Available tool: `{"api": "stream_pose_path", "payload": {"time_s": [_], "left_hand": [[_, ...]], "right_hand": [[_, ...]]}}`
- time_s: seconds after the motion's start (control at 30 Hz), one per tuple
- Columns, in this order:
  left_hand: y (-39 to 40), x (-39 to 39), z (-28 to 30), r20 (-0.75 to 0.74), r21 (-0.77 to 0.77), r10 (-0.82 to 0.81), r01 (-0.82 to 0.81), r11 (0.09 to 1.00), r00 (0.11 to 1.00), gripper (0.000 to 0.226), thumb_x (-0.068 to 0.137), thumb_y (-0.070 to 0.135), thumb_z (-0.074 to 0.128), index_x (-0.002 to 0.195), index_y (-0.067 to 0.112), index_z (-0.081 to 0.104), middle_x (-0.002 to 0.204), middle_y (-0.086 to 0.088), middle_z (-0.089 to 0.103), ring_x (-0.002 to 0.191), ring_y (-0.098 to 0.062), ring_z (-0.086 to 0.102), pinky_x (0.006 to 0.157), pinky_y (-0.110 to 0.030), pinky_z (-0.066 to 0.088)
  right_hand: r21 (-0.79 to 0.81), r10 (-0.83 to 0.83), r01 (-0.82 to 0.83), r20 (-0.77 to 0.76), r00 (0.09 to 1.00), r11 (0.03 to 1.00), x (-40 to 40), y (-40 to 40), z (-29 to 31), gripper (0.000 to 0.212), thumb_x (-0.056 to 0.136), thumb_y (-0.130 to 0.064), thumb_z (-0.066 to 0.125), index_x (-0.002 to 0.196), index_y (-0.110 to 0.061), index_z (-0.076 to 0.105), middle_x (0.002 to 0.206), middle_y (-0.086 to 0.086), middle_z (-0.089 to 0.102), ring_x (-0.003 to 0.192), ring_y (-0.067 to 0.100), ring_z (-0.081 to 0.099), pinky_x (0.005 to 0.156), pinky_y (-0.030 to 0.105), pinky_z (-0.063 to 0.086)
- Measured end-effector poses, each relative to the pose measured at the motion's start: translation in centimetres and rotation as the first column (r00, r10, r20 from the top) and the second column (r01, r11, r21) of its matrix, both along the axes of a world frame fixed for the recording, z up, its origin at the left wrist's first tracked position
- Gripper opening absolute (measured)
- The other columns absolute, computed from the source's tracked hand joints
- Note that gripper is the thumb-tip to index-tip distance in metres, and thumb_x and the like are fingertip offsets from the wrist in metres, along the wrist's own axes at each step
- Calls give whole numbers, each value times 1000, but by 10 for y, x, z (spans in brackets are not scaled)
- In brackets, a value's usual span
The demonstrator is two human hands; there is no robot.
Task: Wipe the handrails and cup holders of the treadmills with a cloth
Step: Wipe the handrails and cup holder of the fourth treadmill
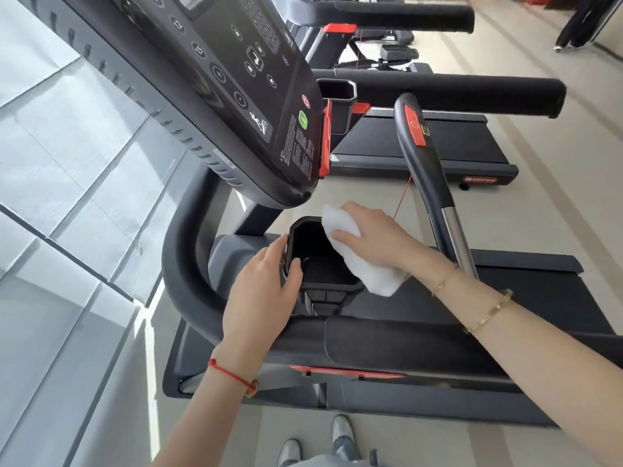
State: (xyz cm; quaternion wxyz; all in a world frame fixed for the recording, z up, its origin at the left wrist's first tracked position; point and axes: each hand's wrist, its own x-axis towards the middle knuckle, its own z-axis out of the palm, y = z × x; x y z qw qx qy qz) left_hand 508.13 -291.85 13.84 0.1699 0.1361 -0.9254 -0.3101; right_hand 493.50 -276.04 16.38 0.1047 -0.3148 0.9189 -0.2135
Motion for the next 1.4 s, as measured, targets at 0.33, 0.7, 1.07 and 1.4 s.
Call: {"api": "stream_pose_path", "payload": {"time_s": [0.33,0.7,1.07,1.4], "left_hand": [[-1,-3,1,-17,8,32,-32,999,999,42,95,31,55,136,21,55,108,5,68,98,-13,63,86,-30,51],[0,3,5,-62,16,62,-61,998,996,32,96,27,54,127,24,63,109,11,68,98,-4,62,82,-11,42],[-15,33,7,-71,17,-23,25,1000,997,28,97,24,53,121,23,67,111,10,67,82,-8,60,77,-23,50],[-17,35,10,-94,-25,-178,176,984,980,29,95,21,57,123,19,65,112,7,66,81,-6,61,81,-20,47]], "right_hand": [[131,314,-297,-144,938,946,-7,-27,9,39,99,-39,47,135,-25,41,131,-2,56,108,28,57,88,43,45],[-156,109,-97,70,992,983,33,40,-1,56,100,-50,34,149,-25,24,150,-6,37,127,18,44,93,15,31],[148,267,-261,-23,964,954,79,-18,8,39,99,-55,31,83,-20,36,69,-9,44,68,20,50,65,39,37],[53,64,-60,-85,994,997,106,46,21,32,96,-43,49,124,-26,50,121,-9,55,98,3,43,81,26,34]]}}
